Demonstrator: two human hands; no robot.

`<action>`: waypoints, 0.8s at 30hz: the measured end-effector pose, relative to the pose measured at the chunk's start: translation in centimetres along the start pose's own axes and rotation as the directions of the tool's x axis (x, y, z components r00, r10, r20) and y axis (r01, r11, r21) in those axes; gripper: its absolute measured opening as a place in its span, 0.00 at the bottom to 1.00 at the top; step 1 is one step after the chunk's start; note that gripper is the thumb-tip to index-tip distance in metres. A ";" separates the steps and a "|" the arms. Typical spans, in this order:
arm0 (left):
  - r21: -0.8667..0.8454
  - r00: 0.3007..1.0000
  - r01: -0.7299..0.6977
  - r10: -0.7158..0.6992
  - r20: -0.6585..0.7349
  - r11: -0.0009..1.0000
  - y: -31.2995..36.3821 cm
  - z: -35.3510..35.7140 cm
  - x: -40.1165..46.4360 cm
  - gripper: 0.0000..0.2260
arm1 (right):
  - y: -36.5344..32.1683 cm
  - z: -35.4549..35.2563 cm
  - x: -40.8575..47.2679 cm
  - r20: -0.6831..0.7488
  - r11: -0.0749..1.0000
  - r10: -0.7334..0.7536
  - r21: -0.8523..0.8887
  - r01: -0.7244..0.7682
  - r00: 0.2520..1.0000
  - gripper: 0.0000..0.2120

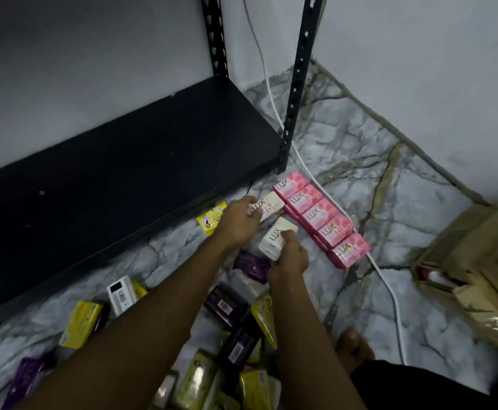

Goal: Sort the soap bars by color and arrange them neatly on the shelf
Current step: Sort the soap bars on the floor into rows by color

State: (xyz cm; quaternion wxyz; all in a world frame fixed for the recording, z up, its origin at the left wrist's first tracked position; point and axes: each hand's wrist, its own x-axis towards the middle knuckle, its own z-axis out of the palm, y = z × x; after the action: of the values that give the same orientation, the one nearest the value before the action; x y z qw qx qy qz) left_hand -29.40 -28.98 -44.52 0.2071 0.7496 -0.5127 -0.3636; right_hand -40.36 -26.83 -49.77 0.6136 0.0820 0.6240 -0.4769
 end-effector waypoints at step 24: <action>-0.118 0.996 0.028 -0.038 -0.085 0.993 -3.5 1.4 1.7 0.21 | 0.1 3.0 4.9 -0.121 0.827 -0.227 -0.549 0.125 0.966 0.21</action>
State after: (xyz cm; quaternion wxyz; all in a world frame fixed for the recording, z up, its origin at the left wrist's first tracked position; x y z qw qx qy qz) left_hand -27.94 -29.08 -48.33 0.2666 0.7598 -0.4685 -0.3635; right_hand -39.39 -31.22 -53.29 0.5059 -0.1078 0.7903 -0.3286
